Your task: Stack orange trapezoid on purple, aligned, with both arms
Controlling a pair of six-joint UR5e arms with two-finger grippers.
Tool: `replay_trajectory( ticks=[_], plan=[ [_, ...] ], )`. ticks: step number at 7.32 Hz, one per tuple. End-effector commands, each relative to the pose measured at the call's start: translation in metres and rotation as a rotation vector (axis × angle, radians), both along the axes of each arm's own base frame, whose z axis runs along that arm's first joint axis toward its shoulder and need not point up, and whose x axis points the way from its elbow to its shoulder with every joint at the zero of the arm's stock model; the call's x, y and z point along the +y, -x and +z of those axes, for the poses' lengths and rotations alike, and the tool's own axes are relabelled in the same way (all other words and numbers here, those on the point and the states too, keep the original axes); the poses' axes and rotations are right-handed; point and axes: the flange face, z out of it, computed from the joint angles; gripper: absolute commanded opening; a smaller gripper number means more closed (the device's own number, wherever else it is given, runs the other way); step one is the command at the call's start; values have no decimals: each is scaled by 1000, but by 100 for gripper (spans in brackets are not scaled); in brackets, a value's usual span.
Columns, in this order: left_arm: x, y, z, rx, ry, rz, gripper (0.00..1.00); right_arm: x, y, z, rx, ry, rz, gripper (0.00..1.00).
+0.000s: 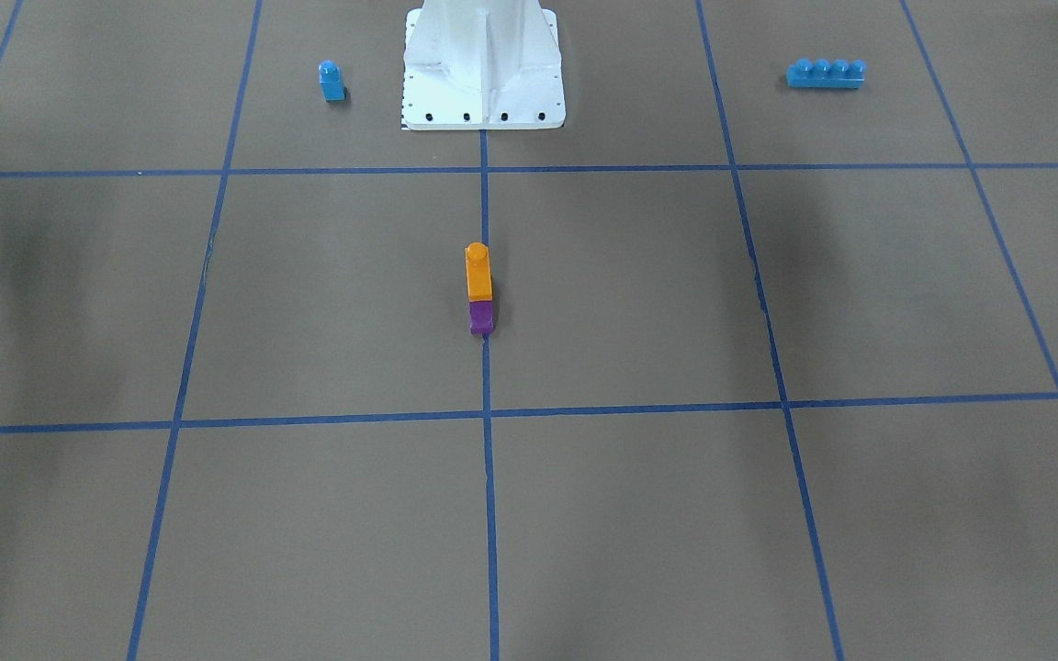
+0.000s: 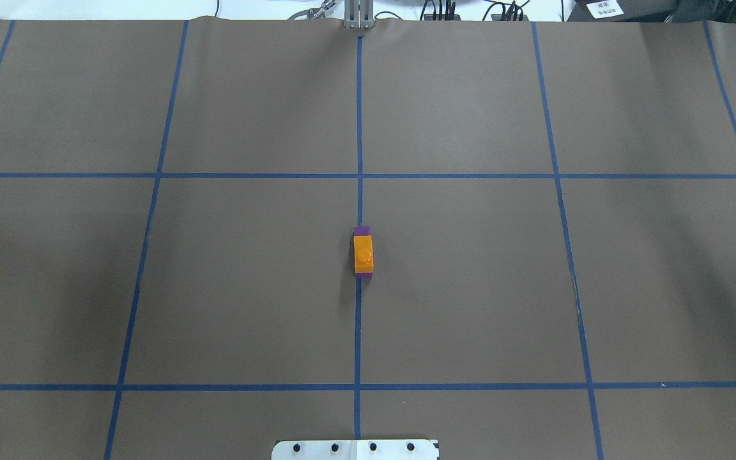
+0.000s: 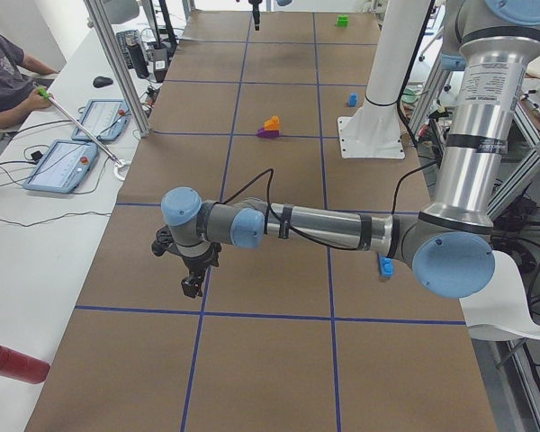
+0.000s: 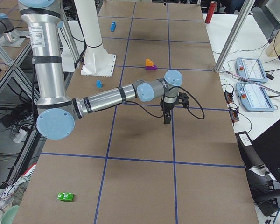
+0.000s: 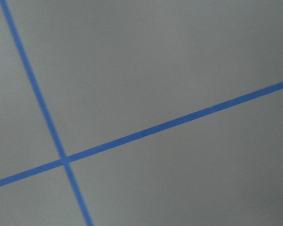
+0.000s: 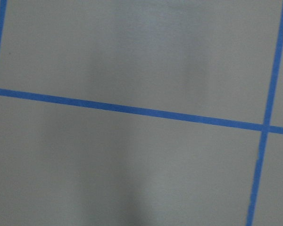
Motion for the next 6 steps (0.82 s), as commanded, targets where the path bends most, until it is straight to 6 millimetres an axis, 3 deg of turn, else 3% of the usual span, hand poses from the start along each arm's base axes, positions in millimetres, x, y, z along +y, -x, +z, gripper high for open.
replay_trajectory(
  ticks=[1,3,6],
  plan=[
    [2,7,20,23,52,-12,100,5,-48,51,7,11,-13,100],
    [-10,16,7,56,107,-64,100,7,-50,66,8,20,-35,100],
    [-3,23,14,60,111,-78,100,7,-50,64,11,12,-28,100]
  ],
)
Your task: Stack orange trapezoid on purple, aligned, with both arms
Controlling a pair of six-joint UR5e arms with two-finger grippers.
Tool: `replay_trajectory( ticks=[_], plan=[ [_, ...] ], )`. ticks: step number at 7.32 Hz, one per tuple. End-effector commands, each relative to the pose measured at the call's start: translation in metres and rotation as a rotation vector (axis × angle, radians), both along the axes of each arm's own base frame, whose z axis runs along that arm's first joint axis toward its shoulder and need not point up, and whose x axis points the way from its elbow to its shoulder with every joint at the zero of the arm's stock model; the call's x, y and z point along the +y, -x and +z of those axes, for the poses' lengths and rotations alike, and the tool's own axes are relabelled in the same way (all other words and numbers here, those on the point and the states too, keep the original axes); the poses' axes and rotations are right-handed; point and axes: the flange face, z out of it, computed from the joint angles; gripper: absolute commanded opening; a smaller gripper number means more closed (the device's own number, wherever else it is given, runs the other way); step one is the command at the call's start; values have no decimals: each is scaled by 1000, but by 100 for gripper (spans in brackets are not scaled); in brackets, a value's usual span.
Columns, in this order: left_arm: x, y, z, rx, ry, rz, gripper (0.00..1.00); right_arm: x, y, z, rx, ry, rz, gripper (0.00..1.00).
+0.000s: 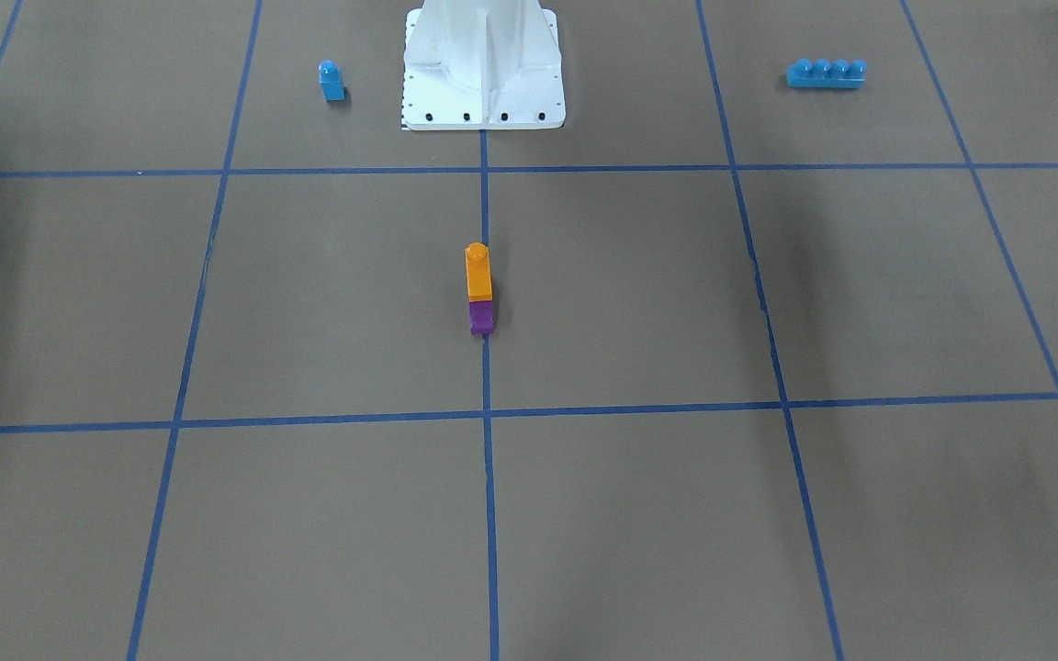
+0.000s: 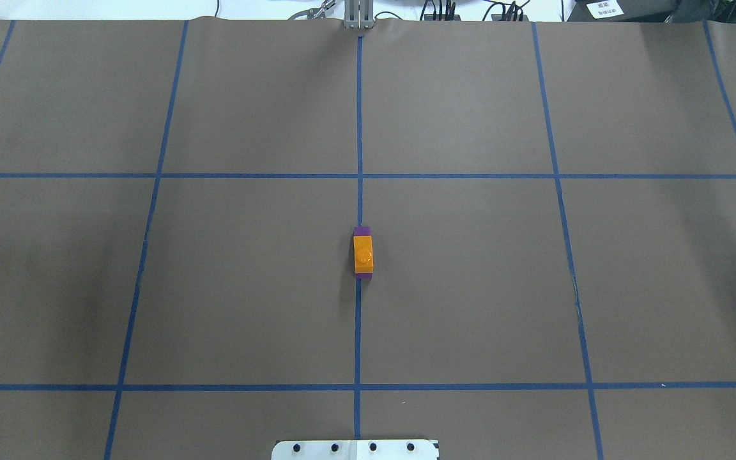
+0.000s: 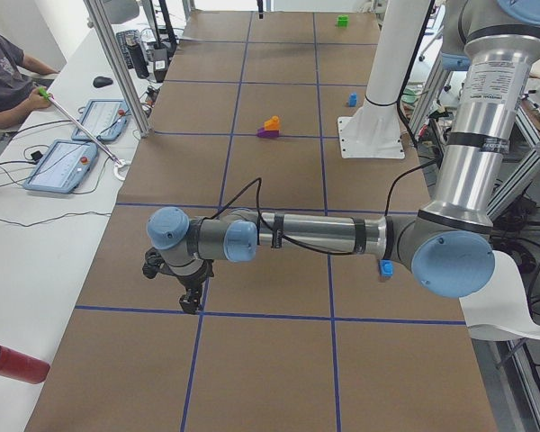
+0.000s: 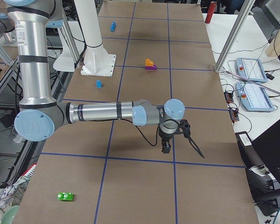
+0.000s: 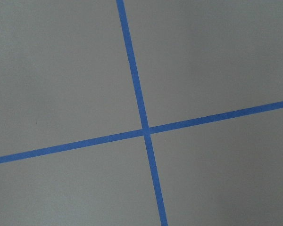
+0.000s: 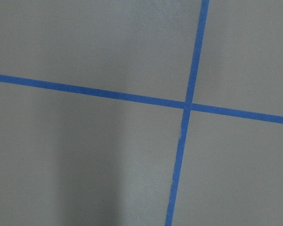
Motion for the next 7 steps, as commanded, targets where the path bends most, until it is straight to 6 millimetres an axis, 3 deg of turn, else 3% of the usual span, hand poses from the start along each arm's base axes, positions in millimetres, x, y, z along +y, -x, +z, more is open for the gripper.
replay_trajectory(
  ticks=[1,2,7],
  plan=[
    [3,2,1,1,9,-8,100,0,0,1,7,-6,0,100],
    [4,3,2,-2,17,-19,100,-4,0,-4,10,-16,1,100],
    [2,1,1,-5,11,-16,100,-2,5,8,30,4,-11,100]
  ],
)
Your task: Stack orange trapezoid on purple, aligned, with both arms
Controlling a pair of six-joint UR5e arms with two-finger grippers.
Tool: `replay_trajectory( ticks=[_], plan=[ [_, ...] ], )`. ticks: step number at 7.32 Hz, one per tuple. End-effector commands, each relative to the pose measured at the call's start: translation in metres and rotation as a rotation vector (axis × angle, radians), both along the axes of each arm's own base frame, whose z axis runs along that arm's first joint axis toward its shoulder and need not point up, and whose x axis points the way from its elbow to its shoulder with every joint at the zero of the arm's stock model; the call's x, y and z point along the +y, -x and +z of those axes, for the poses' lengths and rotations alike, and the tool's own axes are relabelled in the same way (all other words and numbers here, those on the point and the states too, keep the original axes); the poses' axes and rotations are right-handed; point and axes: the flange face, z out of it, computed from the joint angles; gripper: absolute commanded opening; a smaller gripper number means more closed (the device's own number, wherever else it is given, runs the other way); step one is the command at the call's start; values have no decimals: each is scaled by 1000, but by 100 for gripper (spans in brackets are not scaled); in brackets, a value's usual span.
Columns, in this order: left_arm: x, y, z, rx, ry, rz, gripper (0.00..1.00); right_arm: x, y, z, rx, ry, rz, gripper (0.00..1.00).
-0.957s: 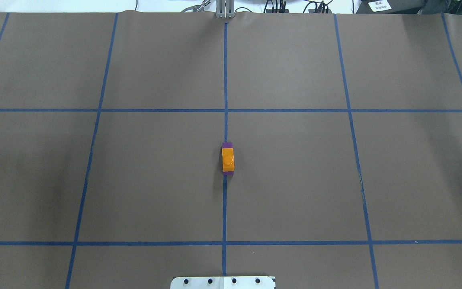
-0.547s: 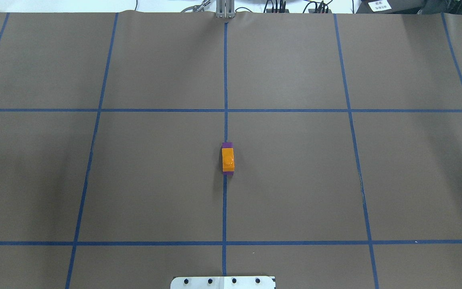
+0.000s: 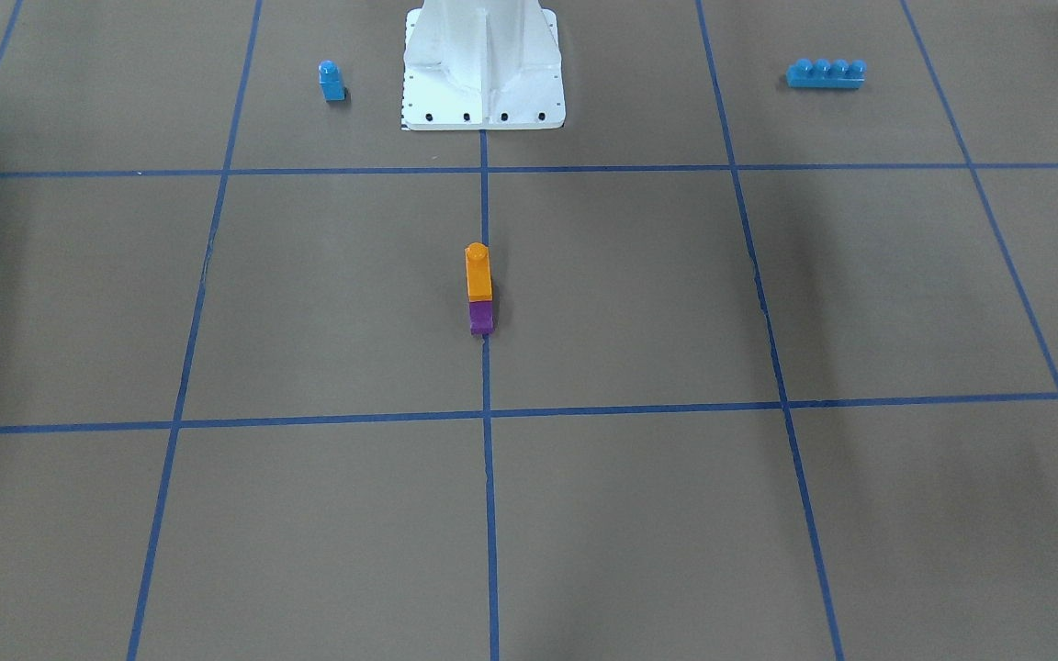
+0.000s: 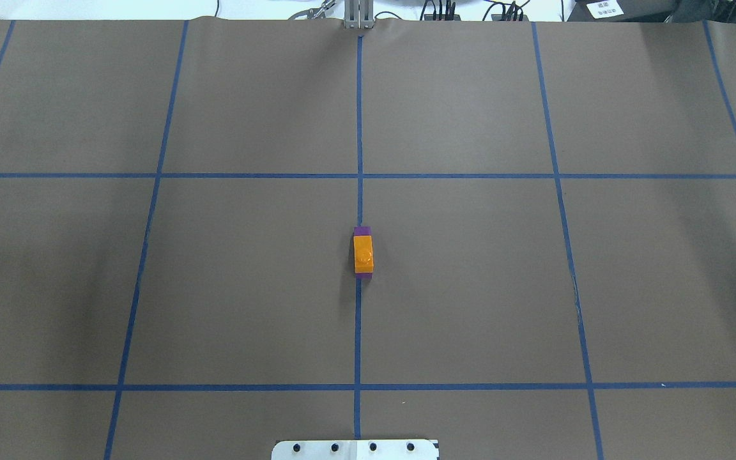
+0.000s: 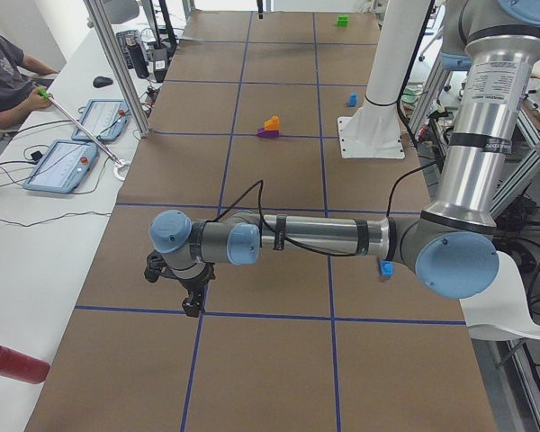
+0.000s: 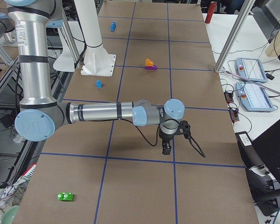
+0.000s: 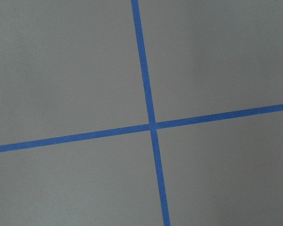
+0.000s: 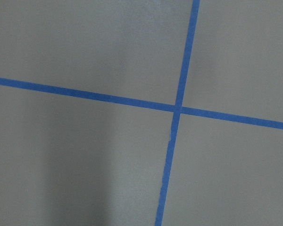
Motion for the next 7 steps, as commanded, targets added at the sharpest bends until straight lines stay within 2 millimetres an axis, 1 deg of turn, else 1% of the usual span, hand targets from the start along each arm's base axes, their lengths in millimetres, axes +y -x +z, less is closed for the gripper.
replay_trajectory(
  ticks=[1,2,3,5,6,7],
  plan=[
    [-1,-1,-1,-2,-4,2,100,2,3,0,-31,1,-11,100],
    [-1,-1,-1,-1,-5,2,100,5,5,8,-60,34,-5,100],
    [-4,-1,-5,-2,-16,-1,100,2,6,3,-61,28,0,100],
    [-5,-1,-7,-3,-20,-1,100,2,6,10,-54,39,-2,100],
    [-1,0,-3,-3,-15,0,100,2,6,10,-54,39,-2,100],
    [-1,0,-3,-5,-15,1,100,2,6,9,-54,38,-2,100]
  ],
)
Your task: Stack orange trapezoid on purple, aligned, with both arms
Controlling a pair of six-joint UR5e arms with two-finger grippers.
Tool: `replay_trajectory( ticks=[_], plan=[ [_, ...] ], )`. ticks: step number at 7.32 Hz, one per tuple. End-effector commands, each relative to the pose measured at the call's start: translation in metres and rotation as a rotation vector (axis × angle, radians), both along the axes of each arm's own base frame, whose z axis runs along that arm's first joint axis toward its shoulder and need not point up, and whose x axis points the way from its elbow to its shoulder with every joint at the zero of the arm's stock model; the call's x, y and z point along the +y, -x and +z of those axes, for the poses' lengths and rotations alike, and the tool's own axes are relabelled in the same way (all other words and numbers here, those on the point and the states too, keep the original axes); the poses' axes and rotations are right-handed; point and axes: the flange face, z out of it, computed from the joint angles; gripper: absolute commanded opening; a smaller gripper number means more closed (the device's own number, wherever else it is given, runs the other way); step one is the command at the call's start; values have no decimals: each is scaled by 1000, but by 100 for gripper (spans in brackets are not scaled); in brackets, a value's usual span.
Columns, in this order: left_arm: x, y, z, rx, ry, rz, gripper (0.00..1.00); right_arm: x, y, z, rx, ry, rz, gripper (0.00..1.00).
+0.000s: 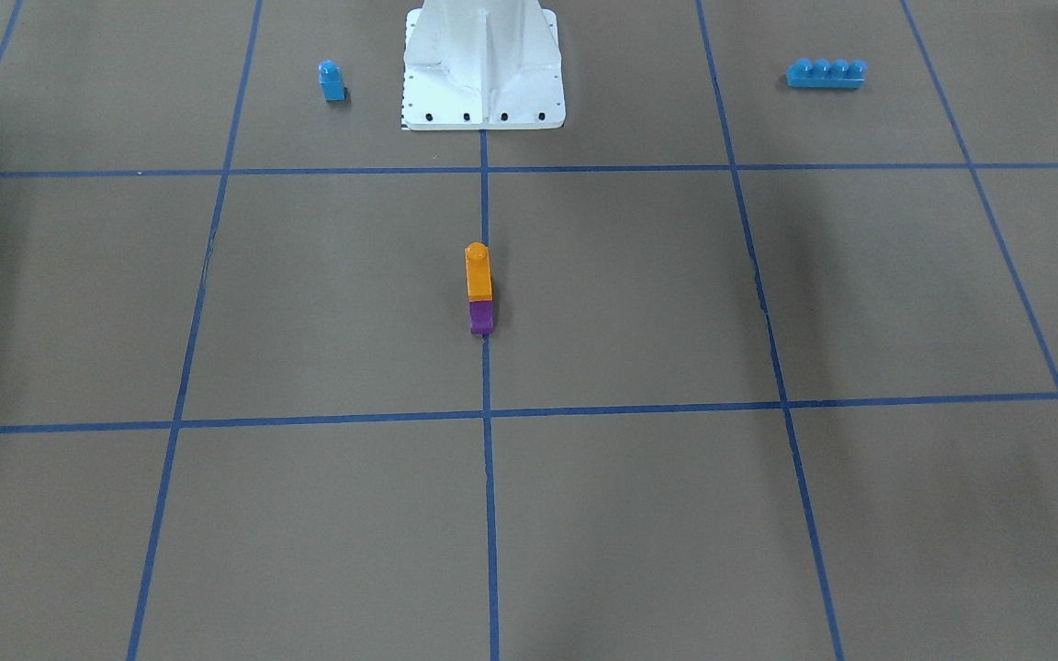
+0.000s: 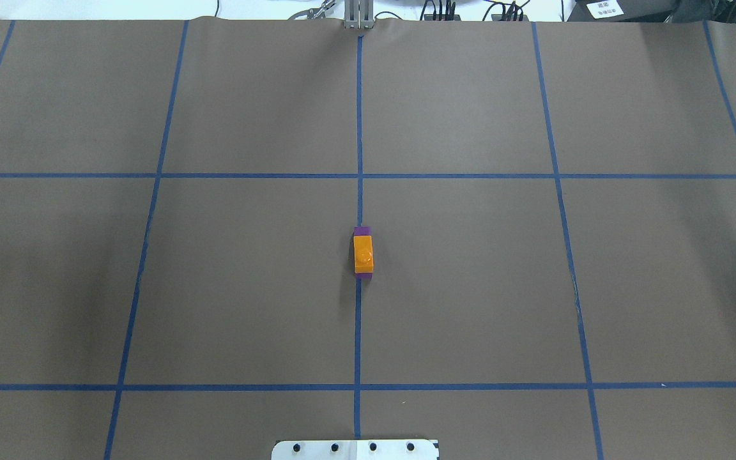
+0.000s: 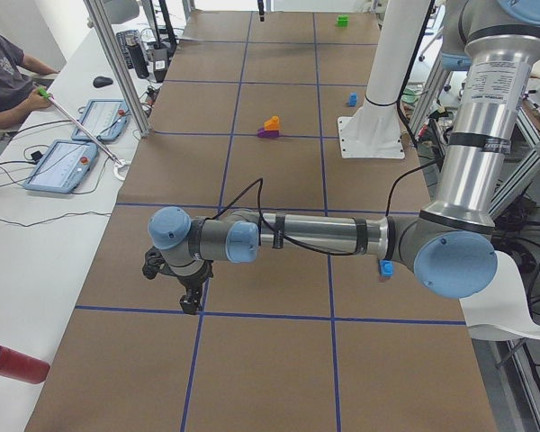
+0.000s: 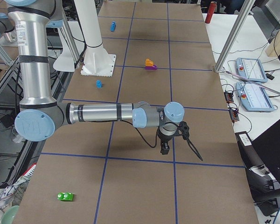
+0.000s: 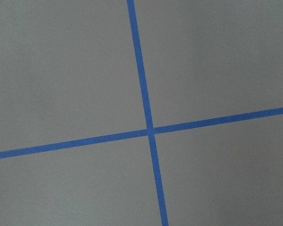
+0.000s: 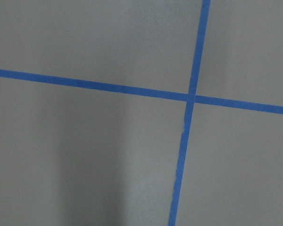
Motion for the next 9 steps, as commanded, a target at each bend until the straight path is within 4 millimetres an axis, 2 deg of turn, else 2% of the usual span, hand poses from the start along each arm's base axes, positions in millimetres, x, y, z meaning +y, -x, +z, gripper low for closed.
replay_trajectory(
  ticks=[1,4,9],
  plan=[
    [1,0,1,0,1,0,100,-4,1,-3,-1,-8,-1,100],
    [-7,-1,-14,6,-34,0,100,-5,1,-3,-3,-11,-6,100],
    [-7,-1,-13,5,-37,2,100,-5,1,-5,-2,-17,-7,100]
  ],
)
